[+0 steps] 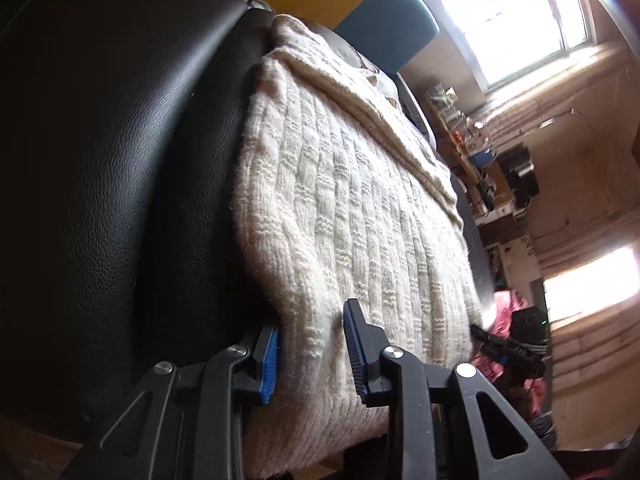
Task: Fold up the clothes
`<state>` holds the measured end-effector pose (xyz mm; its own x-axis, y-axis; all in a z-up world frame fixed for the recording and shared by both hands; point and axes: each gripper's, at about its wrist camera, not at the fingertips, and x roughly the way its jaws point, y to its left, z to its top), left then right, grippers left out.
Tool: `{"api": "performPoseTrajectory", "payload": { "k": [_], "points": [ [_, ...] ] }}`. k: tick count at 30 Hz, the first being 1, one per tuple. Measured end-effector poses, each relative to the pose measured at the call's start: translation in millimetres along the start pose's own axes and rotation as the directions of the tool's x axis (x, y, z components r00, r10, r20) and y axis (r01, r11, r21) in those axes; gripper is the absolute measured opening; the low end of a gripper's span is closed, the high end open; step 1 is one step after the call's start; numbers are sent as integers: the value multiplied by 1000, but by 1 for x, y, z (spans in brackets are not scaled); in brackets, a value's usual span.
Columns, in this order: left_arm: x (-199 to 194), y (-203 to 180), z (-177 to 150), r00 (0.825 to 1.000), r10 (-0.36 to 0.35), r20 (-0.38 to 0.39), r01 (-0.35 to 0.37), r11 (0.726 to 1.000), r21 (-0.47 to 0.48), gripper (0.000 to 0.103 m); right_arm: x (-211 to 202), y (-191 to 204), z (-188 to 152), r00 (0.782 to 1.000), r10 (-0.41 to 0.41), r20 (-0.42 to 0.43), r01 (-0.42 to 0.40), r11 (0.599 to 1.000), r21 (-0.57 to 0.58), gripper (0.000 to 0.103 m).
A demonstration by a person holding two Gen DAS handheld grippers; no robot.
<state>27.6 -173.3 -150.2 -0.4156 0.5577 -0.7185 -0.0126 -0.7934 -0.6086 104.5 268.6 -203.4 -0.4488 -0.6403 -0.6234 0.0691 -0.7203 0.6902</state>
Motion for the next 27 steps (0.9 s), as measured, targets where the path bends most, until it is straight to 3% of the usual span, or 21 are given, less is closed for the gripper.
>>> {"api": "performPoseTrajectory", "payload": {
  "k": [1,4,7,10,16,19,22,27],
  "points": [
    [0,-2,0,1000,21,-3,-21,1000,12,13,0,2,-1,1000,-3,0,3,1000,-14,18],
    [0,-7,-1,999,41,-15,-40,998,48,10,2,6,2,999,-49,-11,49,999,-4,12],
    [1,-12,-10,999,4,-51,0,997,81,9,2,16,-3,996,-87,-11,87,996,-38,13],
    [-1,-12,-21,996,-28,-85,37,995,97,9,1,19,-13,997,-62,-35,60,997,-52,12],
    [-18,7,-26,986,-145,-77,147,989,23,9,-6,17,-19,1000,-28,3,28,1000,-10,12],
    [-34,7,-21,966,-256,-39,257,966,22,9,-15,19,-14,999,30,28,-30,1000,8,12],
    [-49,6,-9,932,-363,11,363,932,17,9,-27,22,-1,991,114,68,-116,993,30,12],
    [-61,-3,34,883,-459,100,458,888,34,9,-32,29,38,978,179,111,-183,983,22,12]
  ]
}}
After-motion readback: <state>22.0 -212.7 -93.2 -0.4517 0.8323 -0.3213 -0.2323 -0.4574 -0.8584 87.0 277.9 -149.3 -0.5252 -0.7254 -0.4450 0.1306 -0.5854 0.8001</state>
